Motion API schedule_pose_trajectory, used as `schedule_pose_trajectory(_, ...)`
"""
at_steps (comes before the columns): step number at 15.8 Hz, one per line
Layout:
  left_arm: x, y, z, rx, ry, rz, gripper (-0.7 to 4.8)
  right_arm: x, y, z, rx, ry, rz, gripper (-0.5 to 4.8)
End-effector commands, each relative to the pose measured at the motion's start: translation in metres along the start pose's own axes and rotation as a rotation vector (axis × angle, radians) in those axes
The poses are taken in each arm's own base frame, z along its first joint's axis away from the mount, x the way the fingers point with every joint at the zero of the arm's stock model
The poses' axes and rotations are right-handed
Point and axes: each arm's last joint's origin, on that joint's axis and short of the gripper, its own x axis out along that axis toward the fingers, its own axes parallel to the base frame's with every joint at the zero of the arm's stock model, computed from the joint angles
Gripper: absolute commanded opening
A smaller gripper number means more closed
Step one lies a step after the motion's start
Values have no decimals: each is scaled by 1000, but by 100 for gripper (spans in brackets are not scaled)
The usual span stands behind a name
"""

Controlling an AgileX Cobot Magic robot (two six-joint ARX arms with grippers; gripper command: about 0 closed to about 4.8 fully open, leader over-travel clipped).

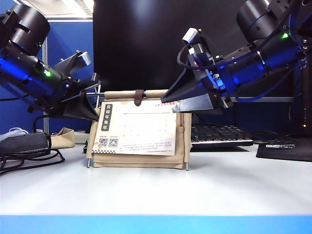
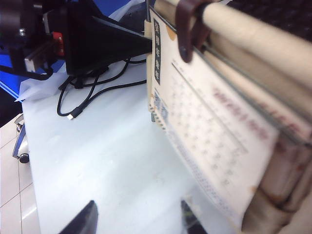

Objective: Turn one page of the calendar.

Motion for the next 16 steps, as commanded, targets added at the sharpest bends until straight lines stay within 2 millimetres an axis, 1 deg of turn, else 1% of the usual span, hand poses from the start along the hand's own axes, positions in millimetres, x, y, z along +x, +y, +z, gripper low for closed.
schedule_pose_trajectory(1, 0, 0, 2, 21, -9, 3, -6, -2, -1, 4, -15, -18, 1, 217)
schedule_pose_trajectory(2, 0, 0, 2, 21, -10, 3, -6, -4, -3, 4, -12, -25, -9, 217)
schedule_pose_trajectory(5, 0, 0, 2, 20, -6, -24, -6, -19, -20, 9, 1, -66, -58, 217)
schedule_pose_trajectory(6, 0, -1, 2, 20, -4, -39, -6, -22, -22, 10, -4, -79, -53, 217)
schedule_pose_trajectory(9, 0, -1, 1, 16, 12, -40, -6, -21, -22, 14, -39, -113, -53, 218)
schedule_pose_trajectory(11, 0, -1, 0, 17, 19, -39, -6, -20, -23, 15, -45, -123, -88, 226)
schedule_pose_trajectory(14, 0, -1, 0, 16, 21, -39, -6, -15, -27, 10, -33, -110, -84, 226)
schedule_pose_trajectory(16, 0, -1, -1, 14, 26, -39, -6, -9, -33, 2, -11, -84, -67, 226)
